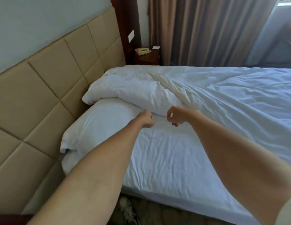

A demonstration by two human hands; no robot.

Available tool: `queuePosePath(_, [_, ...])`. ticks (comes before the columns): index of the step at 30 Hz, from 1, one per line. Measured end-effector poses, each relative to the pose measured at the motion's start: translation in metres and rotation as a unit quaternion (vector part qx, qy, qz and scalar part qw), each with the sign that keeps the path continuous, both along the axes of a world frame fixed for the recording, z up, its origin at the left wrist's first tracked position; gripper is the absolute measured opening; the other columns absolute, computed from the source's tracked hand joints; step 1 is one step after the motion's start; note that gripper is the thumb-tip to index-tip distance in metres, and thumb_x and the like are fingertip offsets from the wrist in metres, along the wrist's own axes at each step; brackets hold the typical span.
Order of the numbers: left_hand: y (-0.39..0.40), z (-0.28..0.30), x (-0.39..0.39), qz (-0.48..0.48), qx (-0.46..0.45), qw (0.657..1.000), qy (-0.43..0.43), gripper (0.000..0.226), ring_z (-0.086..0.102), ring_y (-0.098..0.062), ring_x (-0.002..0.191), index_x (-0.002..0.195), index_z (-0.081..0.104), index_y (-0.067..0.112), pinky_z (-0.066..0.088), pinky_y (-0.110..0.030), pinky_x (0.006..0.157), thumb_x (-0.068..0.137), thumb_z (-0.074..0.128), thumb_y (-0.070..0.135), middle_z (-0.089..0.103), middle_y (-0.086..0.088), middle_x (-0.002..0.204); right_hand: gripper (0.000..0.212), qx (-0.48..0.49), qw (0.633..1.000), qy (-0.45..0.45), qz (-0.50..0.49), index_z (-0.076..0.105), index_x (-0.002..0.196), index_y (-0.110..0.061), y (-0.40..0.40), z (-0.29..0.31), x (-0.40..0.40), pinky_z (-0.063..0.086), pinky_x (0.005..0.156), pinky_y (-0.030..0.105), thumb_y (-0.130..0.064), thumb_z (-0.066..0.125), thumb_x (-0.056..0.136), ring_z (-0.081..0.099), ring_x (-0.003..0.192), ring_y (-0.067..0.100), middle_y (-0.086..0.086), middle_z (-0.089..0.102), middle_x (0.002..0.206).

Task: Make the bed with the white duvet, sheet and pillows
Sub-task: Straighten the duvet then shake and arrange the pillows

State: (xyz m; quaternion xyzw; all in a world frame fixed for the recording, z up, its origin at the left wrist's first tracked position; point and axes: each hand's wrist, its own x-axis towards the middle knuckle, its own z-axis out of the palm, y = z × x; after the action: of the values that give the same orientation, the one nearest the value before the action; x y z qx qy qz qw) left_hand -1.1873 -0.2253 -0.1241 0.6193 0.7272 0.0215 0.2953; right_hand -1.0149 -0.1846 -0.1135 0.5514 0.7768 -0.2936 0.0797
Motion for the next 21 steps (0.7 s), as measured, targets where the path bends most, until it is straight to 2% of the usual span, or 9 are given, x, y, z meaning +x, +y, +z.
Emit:
queuePosePath(2, [-0.034, -0.018, 0.026, 0.051, 0.001, 0.999, -0.006, 0.030, 0.062, -0.036, 0.104, 0.110, 0.061, 0.000, 0.050, -0.035, 0.079, 0.089, 0.053, 0.020, 0.061, -0.021, 0.115, 0.020, 0.024, 0.999, 0.015, 0.027, 0.064, 0.094, -0.008, -0.034, -0.005, 0.026, 0.054, 0.057, 0.024, -0.014, 0.045, 0.093, 0.068, 0.059, 0.017, 0.010, 0.075, 0.078])
queuePosePath(3, [-0.054, -0.027, 0.041, 0.062, 0.001, 0.998, -0.002, 0.035, 0.062, -0.037, 0.107, 0.115, 0.060, -0.002, 0.051, -0.037, 0.083, 0.088, 0.054, 0.020, 0.061, -0.021, 0.120, 0.018, 0.022, 0.999, 0.017, 0.040, 0.064, 0.090, -0.011, -0.053, -0.010, 0.041, 0.056, 0.060, 0.025, -0.014, 0.047, 0.093, 0.069, 0.060, 0.016, 0.009, 0.075, 0.076])
queuePosePath(5, [-0.093, -0.040, 0.075, 0.071, -0.009, 0.997, 0.004, 0.038, 0.061, -0.037, 0.107, 0.117, 0.060, 0.001, 0.051, -0.039, 0.087, 0.085, 0.055, 0.021, 0.060, -0.019, 0.123, 0.017, 0.003, 0.998, 0.013, 0.056, 0.064, 0.084, -0.016, -0.088, -0.020, 0.076, 0.060, 0.067, 0.029, -0.015, 0.050, 0.093, 0.072, 0.062, 0.017, 0.007, 0.075, 0.074])
queuePosePath(8, [-0.139, -0.054, 0.117, 0.081, -0.044, 0.996, -0.014, 0.043, 0.058, -0.036, 0.112, 0.126, 0.054, 0.004, 0.052, -0.042, 0.093, 0.086, 0.056, 0.022, 0.055, -0.017, 0.127, 0.016, -0.027, 0.997, -0.010, 0.067, 0.067, 0.088, -0.014, -0.122, -0.030, 0.119, 0.058, 0.063, 0.029, -0.017, 0.053, 0.093, 0.074, 0.070, 0.021, 0.006, 0.075, 0.073])
queuePosePath(12, [-0.162, -0.077, 0.150, 0.096, -0.079, 0.992, -0.011, 0.042, 0.060, -0.035, 0.108, 0.125, 0.054, 0.002, 0.053, -0.040, 0.088, 0.087, 0.053, 0.019, 0.057, -0.018, 0.123, 0.017, -0.006, 0.998, 0.019, 0.065, 0.067, 0.088, -0.013, -0.139, -0.044, 0.155, 0.051, 0.053, 0.017, -0.015, 0.051, 0.092, 0.069, 0.057, 0.010, 0.005, 0.075, 0.073])
queuePosePath(17, [-0.141, -0.106, 0.210, 0.101, -0.090, 0.991, -0.002, 0.032, 0.063, -0.029, 0.084, 0.112, 0.058, 0.001, 0.049, -0.032, 0.065, 0.084, 0.049, 0.012, 0.060, -0.016, 0.106, 0.016, -0.035, 0.996, 0.014, 0.081, 0.067, 0.087, -0.012, -0.132, -0.070, 0.224, 0.051, 0.061, 0.017, -0.011, 0.051, 0.088, 0.067, 0.054, 0.006, 0.004, 0.074, 0.071])
queuePosePath(21, [-0.091, -0.120, 0.304, 0.100, -0.075, 0.991, -0.056, 0.032, 0.064, -0.030, 0.086, 0.111, 0.058, 0.004, 0.054, -0.033, 0.071, 0.082, 0.050, 0.015, 0.062, -0.016, 0.105, 0.017, -0.034, 0.995, -0.035, 0.082, 0.067, 0.088, -0.013, -0.093, -0.077, 0.303, 0.051, 0.061, 0.018, -0.009, 0.050, 0.087, 0.065, 0.052, 0.007, 0.007, 0.074, 0.073])
